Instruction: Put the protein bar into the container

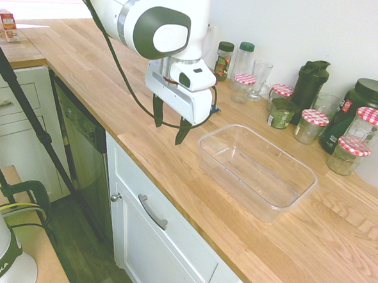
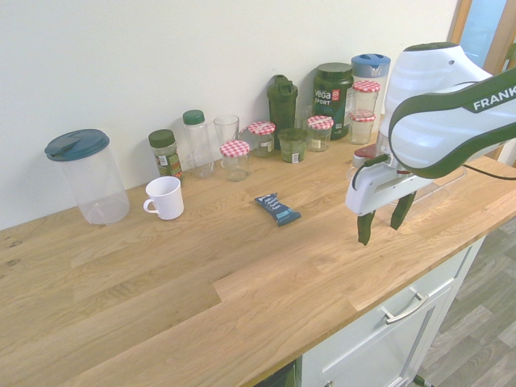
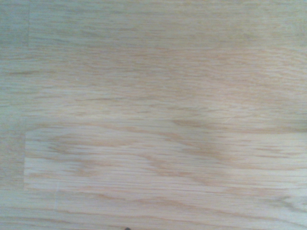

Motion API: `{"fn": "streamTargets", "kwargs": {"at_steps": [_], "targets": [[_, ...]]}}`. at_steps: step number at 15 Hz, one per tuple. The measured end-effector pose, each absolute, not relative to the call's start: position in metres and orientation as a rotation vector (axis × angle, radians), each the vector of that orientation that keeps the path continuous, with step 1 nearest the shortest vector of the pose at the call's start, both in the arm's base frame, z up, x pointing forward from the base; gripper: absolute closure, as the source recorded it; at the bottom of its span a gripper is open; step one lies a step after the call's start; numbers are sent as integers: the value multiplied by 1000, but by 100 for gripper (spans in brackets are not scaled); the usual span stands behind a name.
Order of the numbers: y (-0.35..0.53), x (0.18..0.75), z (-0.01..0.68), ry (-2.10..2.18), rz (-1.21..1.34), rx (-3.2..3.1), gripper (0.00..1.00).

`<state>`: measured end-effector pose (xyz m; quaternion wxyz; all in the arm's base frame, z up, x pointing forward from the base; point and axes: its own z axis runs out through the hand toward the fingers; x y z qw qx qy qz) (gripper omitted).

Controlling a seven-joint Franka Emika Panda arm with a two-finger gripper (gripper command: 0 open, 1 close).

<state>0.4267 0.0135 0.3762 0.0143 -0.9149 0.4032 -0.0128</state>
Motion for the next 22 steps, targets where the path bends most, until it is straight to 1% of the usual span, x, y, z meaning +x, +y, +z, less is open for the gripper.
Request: {"fn": "streamTargets", "kwargs": {"at_steps": [3,9,12,17,22], "targets": [[18,428,379,1254,-52,-2861,0],[65,454,446,1209,-167,-2915,0],[94,471,465,1164,-206,-2942,0],[100,528,446,1196,-169,-2951,0],[118,568,433,1230,-178,-2935,0]]}}
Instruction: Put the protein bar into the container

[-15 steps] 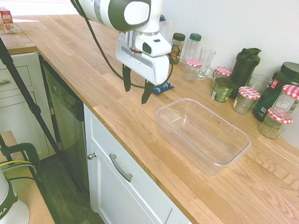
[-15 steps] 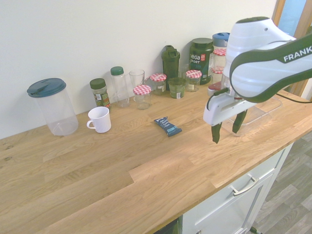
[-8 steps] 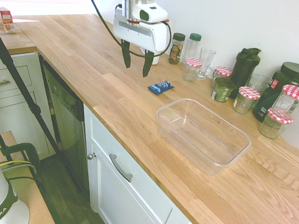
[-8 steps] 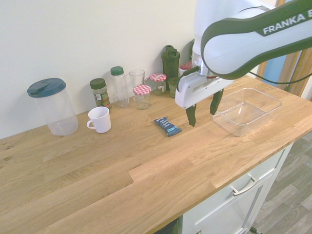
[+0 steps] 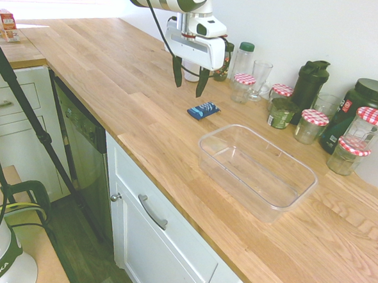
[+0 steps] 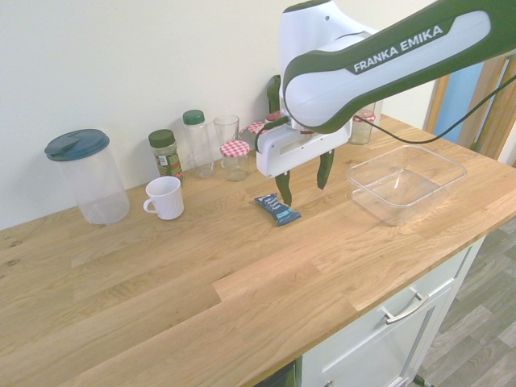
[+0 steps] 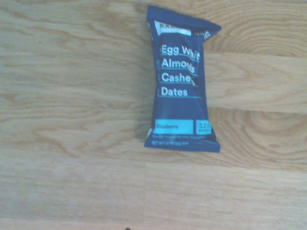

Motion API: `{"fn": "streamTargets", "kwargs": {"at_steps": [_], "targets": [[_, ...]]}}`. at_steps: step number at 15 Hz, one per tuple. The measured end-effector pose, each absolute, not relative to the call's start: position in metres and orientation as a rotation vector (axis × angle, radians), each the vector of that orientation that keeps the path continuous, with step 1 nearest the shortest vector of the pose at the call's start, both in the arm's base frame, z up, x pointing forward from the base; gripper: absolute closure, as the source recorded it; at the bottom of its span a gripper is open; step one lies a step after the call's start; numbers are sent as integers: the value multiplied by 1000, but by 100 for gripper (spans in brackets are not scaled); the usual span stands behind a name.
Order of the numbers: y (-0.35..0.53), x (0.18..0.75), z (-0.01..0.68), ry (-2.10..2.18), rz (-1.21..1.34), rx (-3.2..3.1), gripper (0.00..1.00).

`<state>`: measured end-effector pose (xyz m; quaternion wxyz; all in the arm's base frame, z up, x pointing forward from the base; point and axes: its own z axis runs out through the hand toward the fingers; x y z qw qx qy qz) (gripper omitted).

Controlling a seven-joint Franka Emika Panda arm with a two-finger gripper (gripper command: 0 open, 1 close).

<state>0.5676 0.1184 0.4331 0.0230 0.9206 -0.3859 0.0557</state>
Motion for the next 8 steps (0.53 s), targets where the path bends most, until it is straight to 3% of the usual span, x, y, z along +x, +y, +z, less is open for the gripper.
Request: {"fn": "streamTargets", "kwargs": {"at_steps": [8], "targets": [[119,623,387,-1211,134,2838,0]]}}
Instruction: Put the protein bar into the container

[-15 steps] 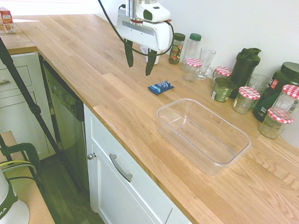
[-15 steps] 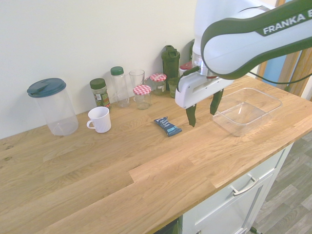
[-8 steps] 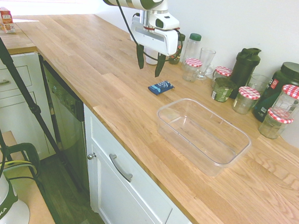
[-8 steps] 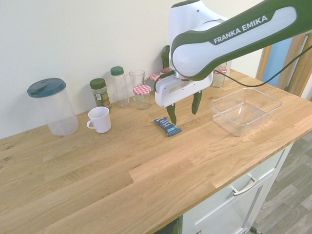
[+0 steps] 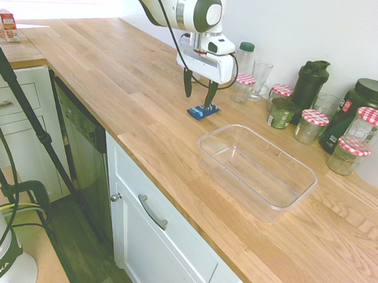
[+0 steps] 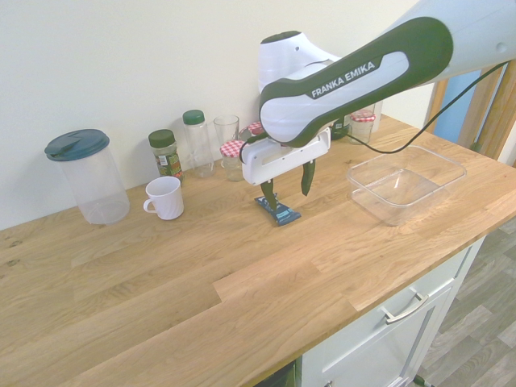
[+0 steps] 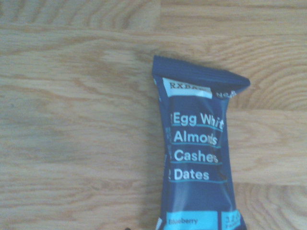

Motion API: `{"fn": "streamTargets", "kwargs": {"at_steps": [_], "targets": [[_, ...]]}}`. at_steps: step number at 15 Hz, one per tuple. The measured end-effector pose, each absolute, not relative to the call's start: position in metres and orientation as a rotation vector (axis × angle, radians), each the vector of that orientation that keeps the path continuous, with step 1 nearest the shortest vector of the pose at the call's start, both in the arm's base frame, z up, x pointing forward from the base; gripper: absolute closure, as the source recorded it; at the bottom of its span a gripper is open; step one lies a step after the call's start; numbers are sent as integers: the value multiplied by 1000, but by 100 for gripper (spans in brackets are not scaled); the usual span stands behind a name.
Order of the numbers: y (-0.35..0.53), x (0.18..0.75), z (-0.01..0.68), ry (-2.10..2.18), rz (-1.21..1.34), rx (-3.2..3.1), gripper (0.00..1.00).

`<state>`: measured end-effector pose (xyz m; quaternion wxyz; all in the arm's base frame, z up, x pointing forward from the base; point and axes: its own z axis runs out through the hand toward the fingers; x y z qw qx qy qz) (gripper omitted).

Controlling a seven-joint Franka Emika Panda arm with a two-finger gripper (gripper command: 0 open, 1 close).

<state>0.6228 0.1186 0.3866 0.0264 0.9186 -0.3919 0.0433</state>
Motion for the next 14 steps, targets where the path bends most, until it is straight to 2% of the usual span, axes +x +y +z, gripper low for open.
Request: {"fn": "streamTargets", "kwargs": {"at_steps": [11,12,14], "targets": [[114,655,347,-1248,87,2822,0],[113,655,346,-1247,78,2827,100],[114,655,346,-1238,56,2844,100]]}}
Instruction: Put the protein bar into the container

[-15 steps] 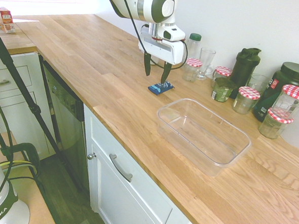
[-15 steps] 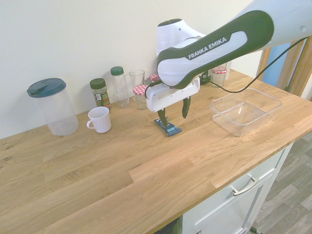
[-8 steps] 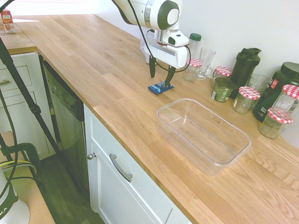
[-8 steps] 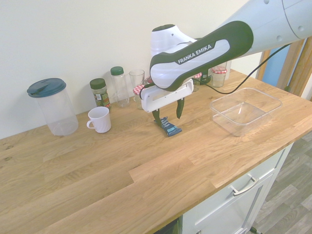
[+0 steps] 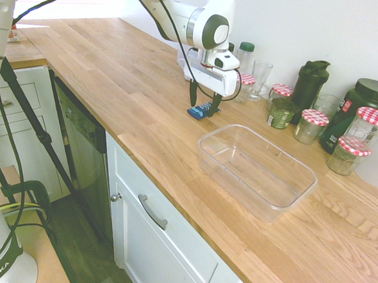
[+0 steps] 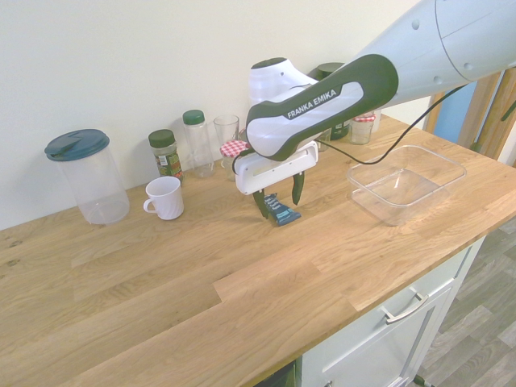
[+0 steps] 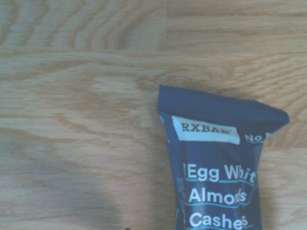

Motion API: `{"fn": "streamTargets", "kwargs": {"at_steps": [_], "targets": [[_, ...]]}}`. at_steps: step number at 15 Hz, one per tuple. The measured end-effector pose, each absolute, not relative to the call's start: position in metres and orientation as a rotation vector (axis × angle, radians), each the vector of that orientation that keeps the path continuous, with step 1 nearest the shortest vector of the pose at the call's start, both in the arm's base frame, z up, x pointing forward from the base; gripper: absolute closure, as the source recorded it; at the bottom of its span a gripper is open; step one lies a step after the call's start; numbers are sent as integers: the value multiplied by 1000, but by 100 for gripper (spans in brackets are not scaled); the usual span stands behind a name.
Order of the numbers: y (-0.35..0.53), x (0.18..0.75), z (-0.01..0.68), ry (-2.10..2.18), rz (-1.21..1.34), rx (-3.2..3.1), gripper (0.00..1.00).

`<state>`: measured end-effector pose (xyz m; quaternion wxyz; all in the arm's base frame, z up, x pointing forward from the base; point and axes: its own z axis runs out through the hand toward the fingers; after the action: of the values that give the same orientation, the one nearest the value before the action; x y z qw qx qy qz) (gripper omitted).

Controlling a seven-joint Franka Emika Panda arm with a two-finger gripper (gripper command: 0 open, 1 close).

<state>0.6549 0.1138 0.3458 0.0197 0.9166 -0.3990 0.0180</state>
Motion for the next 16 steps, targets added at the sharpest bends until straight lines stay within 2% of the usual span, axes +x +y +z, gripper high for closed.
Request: {"fn": "streamTargets", "kwargs": {"at_steps": [16], "targets": [[114,664,336,-1222,36,2859,100]]}}
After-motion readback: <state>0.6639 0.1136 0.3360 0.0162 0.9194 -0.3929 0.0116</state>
